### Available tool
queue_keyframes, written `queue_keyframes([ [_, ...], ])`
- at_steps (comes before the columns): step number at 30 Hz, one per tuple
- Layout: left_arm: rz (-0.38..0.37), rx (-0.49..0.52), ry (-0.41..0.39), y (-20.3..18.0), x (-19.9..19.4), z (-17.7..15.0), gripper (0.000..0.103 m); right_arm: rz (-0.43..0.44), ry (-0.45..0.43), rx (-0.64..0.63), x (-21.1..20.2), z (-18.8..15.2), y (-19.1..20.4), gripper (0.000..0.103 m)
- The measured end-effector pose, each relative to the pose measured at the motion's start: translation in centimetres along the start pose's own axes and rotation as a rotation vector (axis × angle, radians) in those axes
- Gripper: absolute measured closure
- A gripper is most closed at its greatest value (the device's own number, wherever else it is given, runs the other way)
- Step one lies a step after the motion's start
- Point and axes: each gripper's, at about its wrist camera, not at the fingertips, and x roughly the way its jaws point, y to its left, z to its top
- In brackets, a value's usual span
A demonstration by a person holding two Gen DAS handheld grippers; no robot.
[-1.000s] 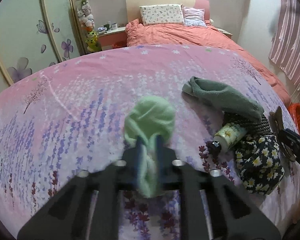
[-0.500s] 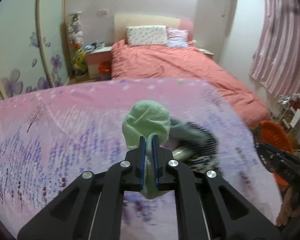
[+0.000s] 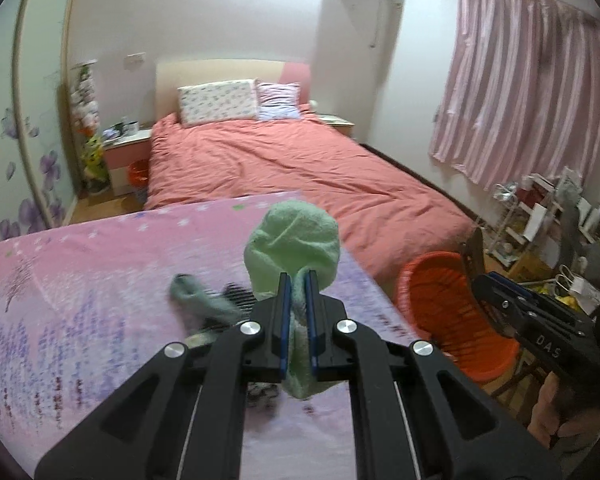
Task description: Collect trash
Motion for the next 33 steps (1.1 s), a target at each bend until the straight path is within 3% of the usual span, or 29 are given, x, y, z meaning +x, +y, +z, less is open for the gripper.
queue_keyframes([
  [12, -0.177, 0.061, 0.024, -9.8, 3.1, 0.0, 0.095, -0.093, -0.05, 0.08, -1.2, -0.2, -6.9, 0.08],
  [24, -0.279, 0.105, 0.099, -17.8, 9.7, -0.8, 0.093, -0.136, -0.017, 0.176, 1.1, -0.9, -13.0, 0.08],
  [26, -0.273, 0.109, 0.119, -18.6, 10.9, -1.3, 0.088, -0.139, -0.005, 0.182, 1.5, -1.1, -13.6, 0.079],
  [29, -0.24, 0.099, 0.154, -18.5, 12.8, -1.9, 0.064, -0.141, 0.032, 0.202, 2.5, -1.8, -14.5, 0.078],
  [30, -0.225, 0.095, 0.164, -18.1, 13.4, -2.2, 0.057, -0.143, 0.043, 0.208, 2.8, -2.1, -14.7, 0.072],
  [31, -0.218, 0.093, 0.169, -17.9, 13.7, -2.2, 0.057, -0.147, 0.051, 0.211, 3.0, -2.3, -14.9, 0.062],
  [33, -0.195, 0.092, 0.181, -16.8, 14.0, -2.5, 0.056, -0.156, 0.06, 0.21, 3.1, -2.8, -14.7, 0.058],
])
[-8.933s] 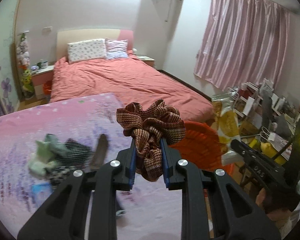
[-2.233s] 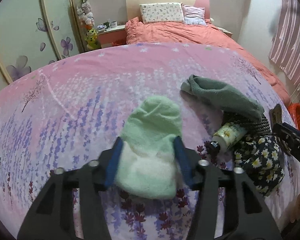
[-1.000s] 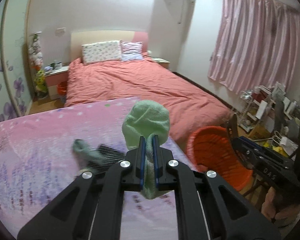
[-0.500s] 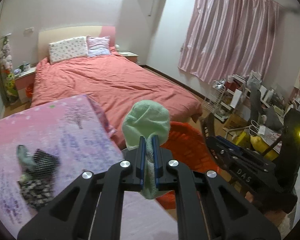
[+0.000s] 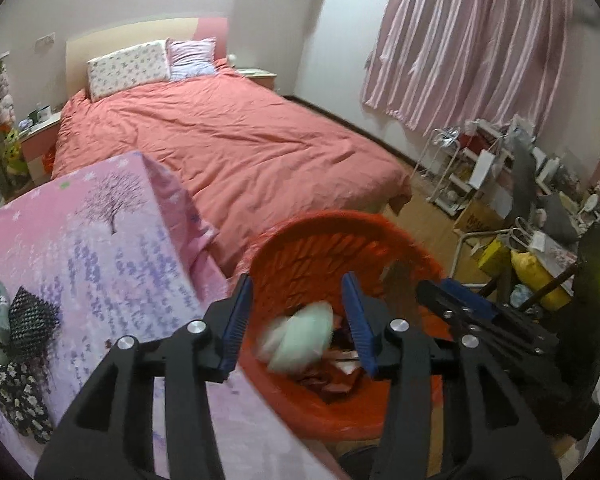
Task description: Collect trash
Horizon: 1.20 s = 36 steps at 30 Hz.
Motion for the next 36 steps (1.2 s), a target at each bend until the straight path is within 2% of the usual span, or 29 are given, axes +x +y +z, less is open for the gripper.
queue_keyframes([
  [6, 0.104, -0.007, -0.008, 4.1, -2.1, -0.8, 0.051, -0.003, 0.008, -0.047, -0.3, -0.8, 1.8, 0.055],
  [9, 0.208, -0.036, -0.031, 8.5, -4.1, -1.1, 0.047, 0.001, 0.014, -0.094, -0.2, -1.1, 3.1, 0.055],
  [15, 0.387, -0.217, -0.009, 18.9, -5.7, -1.4, 0.047, 0.022, 0.043, -0.2, 0.5, -2.9, 7.7, 0.055],
  [17, 0.435, -0.276, 0.027, 22.0, -5.4, -1.8, 0.048, 0.035, 0.059, -0.223, 0.8, -3.4, 8.9, 0.055],
  [20, 0.436, -0.336, 0.087, 24.8, -4.3, -2.6, 0.058, 0.057, 0.085, -0.242, 1.3, -4.0, 10.4, 0.055],
  [21, 0.424, -0.348, 0.102, 25.3, -4.0, -2.9, 0.065, 0.059, 0.089, -0.247, 1.4, -4.2, 10.9, 0.055],
  [22, 0.415, -0.354, 0.107, 25.7, -3.8, -3.0, 0.078, 0.064, 0.093, -0.253, 1.4, -4.4, 11.4, 0.055],
  [25, 0.383, -0.375, 0.087, 26.8, -4.4, -3.3, 0.089, 0.091, 0.102, -0.273, 1.3, -5.0, 13.2, 0.055],
  [28, 0.391, -0.373, 0.059, 28.0, -6.4, -3.8, 0.09, 0.129, 0.112, -0.301, 1.0, -5.6, 14.9, 0.055],
  [32, 0.437, -0.366, 0.038, 29.8, -10.1, -5.5, 0.091, 0.215, 0.151, -0.322, 1.2, -6.8, 18.2, 0.055],
  [34, 0.465, -0.364, 0.047, 31.1, -11.7, -6.8, 0.091, 0.263, 0.171, -0.329, 1.3, -7.4, 19.8, 0.055],
  [36, 0.487, -0.361, 0.074, 32.3, -12.9, -8.4, 0.091, 0.305, 0.192, -0.335, 1.5, -7.9, 21.3, 0.049],
])
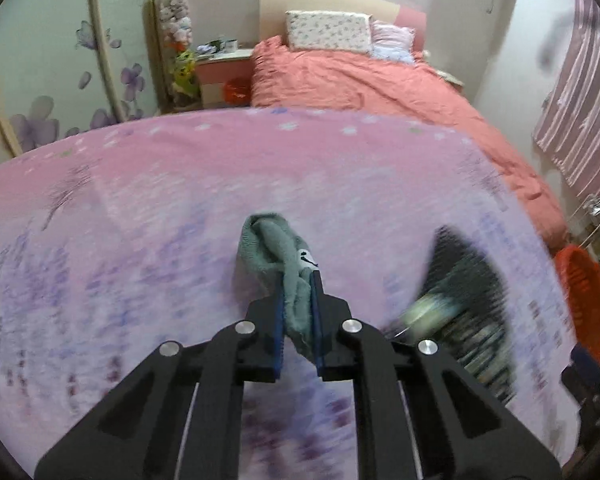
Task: Collect trash
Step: 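Reach the left gripper back to the dark green cloth on the table, then lift the grey-green sock with the left gripper while the right grasps the daisy-print cloth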
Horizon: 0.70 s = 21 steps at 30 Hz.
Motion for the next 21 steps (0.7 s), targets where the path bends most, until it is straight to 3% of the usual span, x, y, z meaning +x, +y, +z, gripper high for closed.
queue_keyframes([
  [5, 0.009, -0.018, 0.04, 2.6, 0.3, -2.0, 0.086, 0.077, 0.051, -0.031, 2.4, 0.6, 4.0, 0.04],
  [11, -0.012, -0.038, 0.037, 3.0, 0.5, -2.3, 0.074, 0.041, 0.11, -0.061, 5.7, 1.2, 6.5, 0.036],
  [12, -0.013, -0.038, 0.038, 3.0, 0.7, -2.2, 0.07, 0.035, 0.121, -0.064, 6.1, 1.1, 6.6, 0.048],
  [13, -0.013, -0.037, 0.039, 2.8, 0.9, -2.2, 0.068, 0.04, 0.142, -0.058, 6.5, 0.9, 6.6, 0.069],
  [15, -0.01, -0.031, 0.034, 2.3, 1.1, -2.2, 0.066, 0.048, 0.138, -0.038, 6.1, 0.5, 5.8, 0.082],
  [16, -0.01, -0.029, 0.033, 2.3, 1.1, -2.2, 0.066, 0.047, 0.14, -0.032, 5.9, 0.4, 5.3, 0.086],
  [21, -0.008, -0.031, 0.027, 1.8, 1.6, -1.7, 0.067, 0.0, 0.112, -0.003, 4.1, 0.0, 2.9, 0.088],
])
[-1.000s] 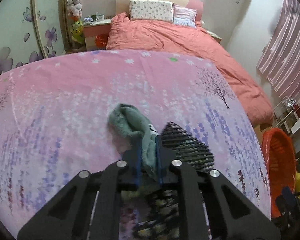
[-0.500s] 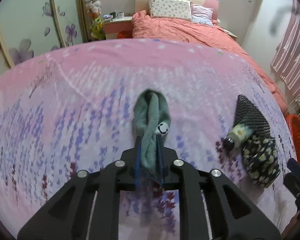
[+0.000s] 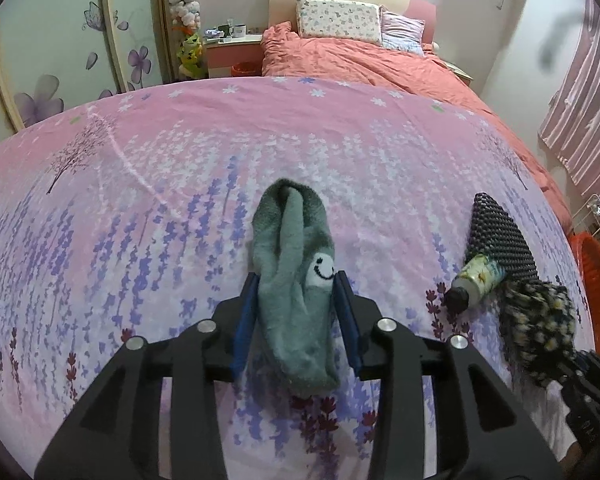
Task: Collect trash
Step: 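Lift the grey-green sock with the left gripper while the right grasps the daisy-print cloth, then carry the sock and daisy cloth over the orange basket and open both grippers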
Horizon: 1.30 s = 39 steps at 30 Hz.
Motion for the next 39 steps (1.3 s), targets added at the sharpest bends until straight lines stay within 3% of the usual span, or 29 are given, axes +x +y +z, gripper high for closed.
queue_keyframes([
  [3, 0.013, 0.007, -0.013, -0.2, 0.1, -0.1, 0.087, -0.037, -0.012, 0.024, -0.6, -0.1, -1.4, 0.088],
  [6, -0.003, 0.004, -0.018, -0.1, -0.3, -0.1, 0.092, -0.063, -0.035, 0.046, -1.4, 0.1, -2.4, 0.088],
  [13, -0.009, 0.04, -0.091, -1.3, -4.0, 0.2, 0.092, -0.105, -0.139, 0.057, -5.2, 1.0, -3.6, 0.088],
  [23, -0.06, 0.115, -0.189, -6.3, -10.4, 0.3, 0.092, -0.173, -0.277, 0.057, -11.2, 1.2, -4.7, 0.088],
  [39, -0.137, 0.215, -0.254, -12.7, -15.2, 0.0, 0.092, -0.226, -0.368, 0.09, -15.5, 0.4, -7.9, 0.088],
])
